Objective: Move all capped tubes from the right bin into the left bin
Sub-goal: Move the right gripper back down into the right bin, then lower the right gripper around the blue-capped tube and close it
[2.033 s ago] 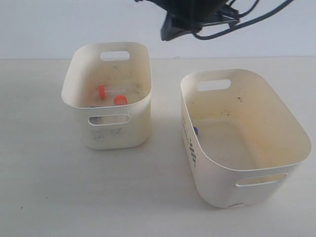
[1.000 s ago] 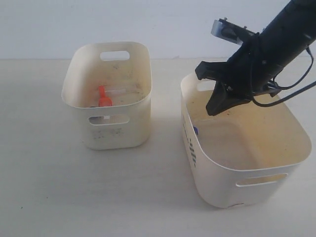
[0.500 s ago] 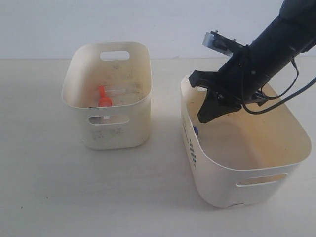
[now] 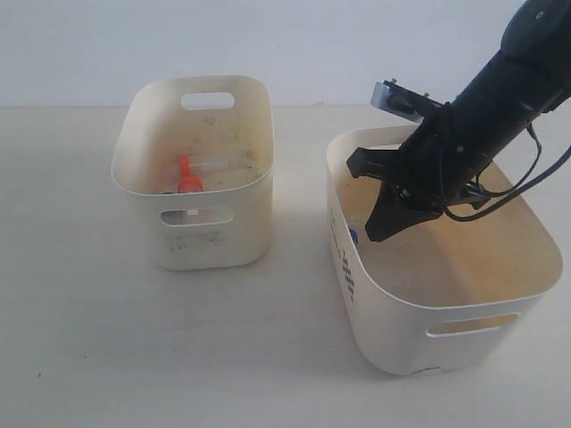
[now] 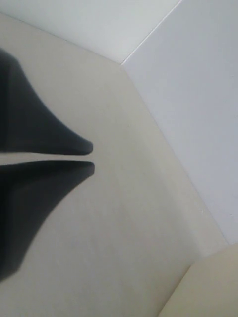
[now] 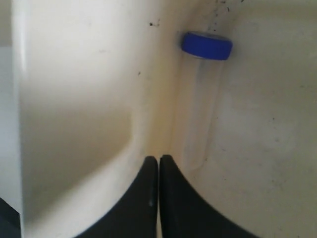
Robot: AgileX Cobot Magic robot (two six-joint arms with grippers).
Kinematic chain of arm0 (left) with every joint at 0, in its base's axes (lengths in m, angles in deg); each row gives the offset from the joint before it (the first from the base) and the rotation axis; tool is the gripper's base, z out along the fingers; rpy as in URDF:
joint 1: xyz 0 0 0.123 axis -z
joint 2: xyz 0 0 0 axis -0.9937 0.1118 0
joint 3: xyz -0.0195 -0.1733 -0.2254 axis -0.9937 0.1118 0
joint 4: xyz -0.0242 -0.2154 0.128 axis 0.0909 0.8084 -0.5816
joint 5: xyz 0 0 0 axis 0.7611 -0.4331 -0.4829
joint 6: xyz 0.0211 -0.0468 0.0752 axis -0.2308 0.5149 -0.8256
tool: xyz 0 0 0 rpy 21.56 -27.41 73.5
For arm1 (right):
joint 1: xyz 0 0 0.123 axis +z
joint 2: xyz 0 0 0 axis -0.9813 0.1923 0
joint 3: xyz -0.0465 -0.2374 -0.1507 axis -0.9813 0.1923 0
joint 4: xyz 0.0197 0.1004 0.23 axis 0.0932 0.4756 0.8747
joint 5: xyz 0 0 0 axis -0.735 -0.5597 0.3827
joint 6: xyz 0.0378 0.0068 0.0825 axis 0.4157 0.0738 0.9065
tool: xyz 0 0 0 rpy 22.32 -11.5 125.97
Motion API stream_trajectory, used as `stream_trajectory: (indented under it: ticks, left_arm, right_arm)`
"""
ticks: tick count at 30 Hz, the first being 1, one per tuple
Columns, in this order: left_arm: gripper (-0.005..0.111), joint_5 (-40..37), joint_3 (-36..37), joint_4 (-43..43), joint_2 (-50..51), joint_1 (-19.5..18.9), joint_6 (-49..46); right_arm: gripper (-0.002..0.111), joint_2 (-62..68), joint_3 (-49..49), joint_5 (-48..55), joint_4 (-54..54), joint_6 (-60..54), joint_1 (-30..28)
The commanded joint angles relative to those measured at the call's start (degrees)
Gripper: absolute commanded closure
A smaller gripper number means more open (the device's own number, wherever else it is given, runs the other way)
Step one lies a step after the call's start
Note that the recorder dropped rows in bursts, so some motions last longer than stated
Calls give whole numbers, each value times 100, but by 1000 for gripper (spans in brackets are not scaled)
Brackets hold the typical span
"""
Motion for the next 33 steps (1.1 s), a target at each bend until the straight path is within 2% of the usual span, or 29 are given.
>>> stream_trajectory:
  ticks: [1, 7, 18, 24, 31, 33]
  left_arm:
    - [103, 28, -22, 16, 20, 6, 7]
    - [103, 28, -22, 16, 20, 6, 7]
    - [103, 28, -22, 16, 20, 6, 7]
    - [103, 28, -22, 16, 20, 6, 7]
    - [103, 28, -22, 16, 20, 6, 7]
    - [103, 28, -22, 16, 20, 6, 7]
  right_arm:
    - [109, 68, 43, -121, -77, 165, -56]
    - [109, 166, 43, -327, -444, 168, -66]
    - [108, 449, 43, -353, -427, 348, -66]
    - [86, 449, 43, -479, -257, 360, -66]
    - [85, 506, 43, -506, -232, 376, -66]
    - [81, 591, 43, -492, -232, 376, -66]
